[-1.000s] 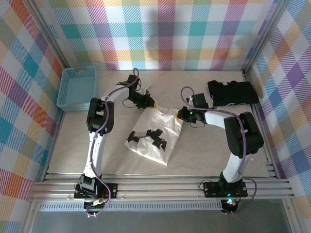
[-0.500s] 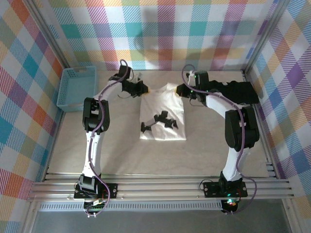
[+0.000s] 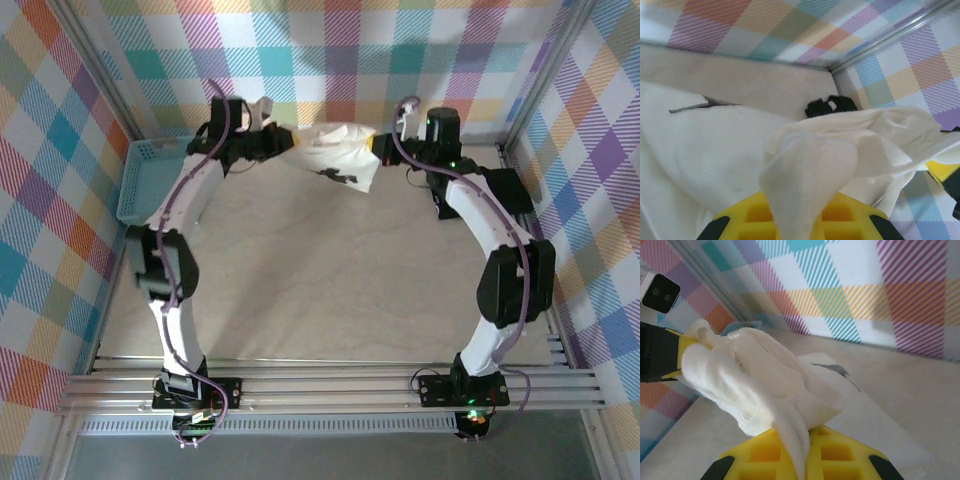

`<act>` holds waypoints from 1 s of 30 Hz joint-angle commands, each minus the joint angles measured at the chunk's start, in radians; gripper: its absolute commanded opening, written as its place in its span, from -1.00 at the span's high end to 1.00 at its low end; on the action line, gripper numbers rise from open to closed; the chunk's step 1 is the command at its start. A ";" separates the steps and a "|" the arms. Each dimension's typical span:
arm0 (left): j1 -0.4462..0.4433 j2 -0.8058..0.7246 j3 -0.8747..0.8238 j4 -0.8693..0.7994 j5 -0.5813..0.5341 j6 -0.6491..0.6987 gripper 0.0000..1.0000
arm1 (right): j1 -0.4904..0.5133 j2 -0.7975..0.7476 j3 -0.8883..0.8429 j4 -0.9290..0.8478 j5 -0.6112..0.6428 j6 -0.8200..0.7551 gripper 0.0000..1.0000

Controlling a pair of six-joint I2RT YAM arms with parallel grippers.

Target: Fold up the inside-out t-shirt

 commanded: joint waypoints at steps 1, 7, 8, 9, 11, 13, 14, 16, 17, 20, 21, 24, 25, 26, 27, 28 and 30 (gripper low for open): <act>-0.038 -0.183 -0.330 0.093 -0.034 0.006 1.00 | 0.004 -0.119 -0.206 0.009 -0.106 0.002 1.00; -0.141 -0.480 -0.840 0.242 -0.096 -0.075 1.00 | 0.009 -0.327 -0.620 0.040 -0.156 0.135 1.00; -0.162 -0.504 -0.887 0.257 -0.098 -0.093 1.00 | 0.013 -0.345 -0.665 0.039 -0.159 0.149 1.00; -0.178 -0.520 -0.915 0.259 -0.116 -0.113 1.00 | 0.017 -0.354 -0.695 0.030 -0.164 0.154 1.00; -0.206 -0.535 -0.948 0.265 -0.135 -0.127 1.00 | 0.020 -0.352 -0.715 -0.010 -0.155 0.145 1.00; -0.217 -0.537 -0.977 0.284 -0.165 -0.147 1.00 | 0.019 -0.331 -0.702 -0.049 -0.133 0.130 1.00; -0.217 -0.532 -0.984 0.292 -0.173 -0.151 1.00 | 0.020 -0.310 -0.682 -0.067 -0.122 0.123 1.00; -0.217 -0.520 -0.979 0.261 -0.226 -0.150 1.00 | 0.020 -0.257 -0.634 -0.103 -0.105 0.114 1.00; -0.218 -0.516 -0.977 0.246 -0.253 -0.150 1.00 | 0.022 -0.227 -0.606 -0.112 -0.104 0.112 1.00; -0.211 -0.502 -0.973 0.213 -0.323 -0.128 1.00 | 0.042 -0.141 -0.530 -0.137 -0.090 0.095 1.00; -0.204 -0.494 -0.970 0.206 -0.340 -0.116 1.00 | 0.053 -0.108 -0.502 -0.150 -0.080 0.089 1.00; -0.184 -0.452 -0.966 0.207 -0.399 -0.088 1.00 | 0.068 -0.012 -0.424 -0.177 -0.062 0.076 0.99; -0.180 -0.436 -0.964 0.209 -0.419 -0.081 1.00 | 0.073 0.023 -0.399 -0.185 -0.059 0.075 0.98; -0.173 -0.413 -0.961 0.215 -0.437 -0.068 0.98 | 0.078 0.060 -0.370 -0.192 -0.052 0.070 0.96; -0.168 -0.389 -0.958 0.231 -0.460 -0.053 0.91 | 0.084 0.105 -0.336 -0.207 -0.040 0.063 0.93; -0.166 -0.363 -0.954 0.251 -0.486 -0.040 0.88 | 0.087 0.145 -0.298 -0.228 -0.026 0.055 0.90; -0.157 -0.284 -0.910 0.234 -0.525 -0.011 0.86 | 0.088 0.242 -0.207 -0.292 0.015 0.040 0.76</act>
